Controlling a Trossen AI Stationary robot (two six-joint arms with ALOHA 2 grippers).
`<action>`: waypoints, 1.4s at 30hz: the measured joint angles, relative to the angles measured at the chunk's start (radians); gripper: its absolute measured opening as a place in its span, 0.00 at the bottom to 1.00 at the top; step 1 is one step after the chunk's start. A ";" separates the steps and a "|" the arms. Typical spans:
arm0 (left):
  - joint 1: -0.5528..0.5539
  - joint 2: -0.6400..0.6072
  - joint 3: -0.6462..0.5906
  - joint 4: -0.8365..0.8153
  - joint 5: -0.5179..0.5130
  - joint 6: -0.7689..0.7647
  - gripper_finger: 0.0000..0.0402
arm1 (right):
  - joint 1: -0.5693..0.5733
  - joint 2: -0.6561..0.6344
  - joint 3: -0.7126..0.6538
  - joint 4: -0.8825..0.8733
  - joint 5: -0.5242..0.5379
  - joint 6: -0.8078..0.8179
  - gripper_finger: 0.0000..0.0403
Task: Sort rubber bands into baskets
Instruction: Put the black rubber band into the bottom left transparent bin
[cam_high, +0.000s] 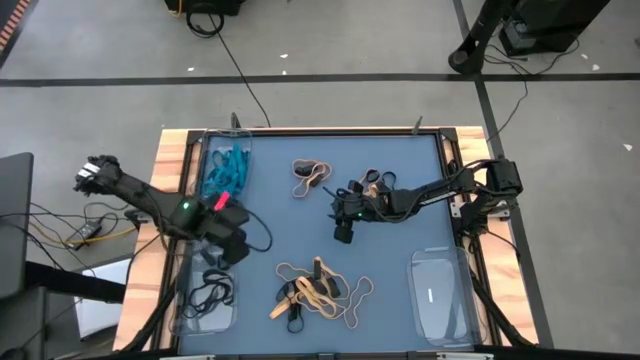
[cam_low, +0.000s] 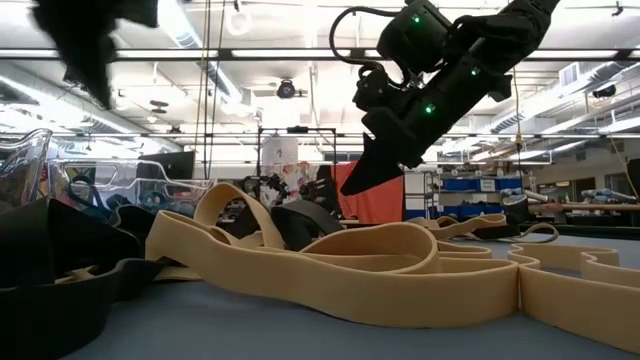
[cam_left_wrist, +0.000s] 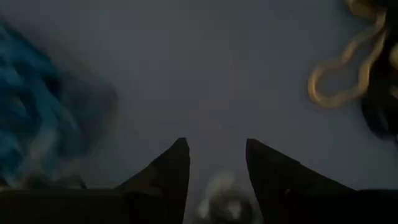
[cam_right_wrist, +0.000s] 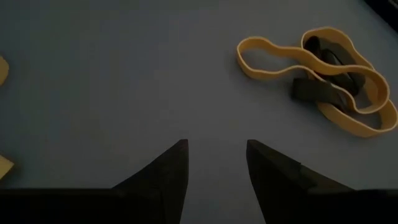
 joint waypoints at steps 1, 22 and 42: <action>0.026 0.000 0.006 0.010 -0.013 0.035 0.40 | 0.000 0.000 0.000 0.001 0.000 0.000 0.43; 0.569 0.289 -0.013 0.850 0.071 0.802 0.40 | 0.000 0.000 0.000 -0.048 -0.001 -0.012 0.43; 0.885 0.580 -0.013 1.138 0.263 0.822 0.40 | 0.000 0.000 0.000 -0.073 -0.006 -0.019 0.43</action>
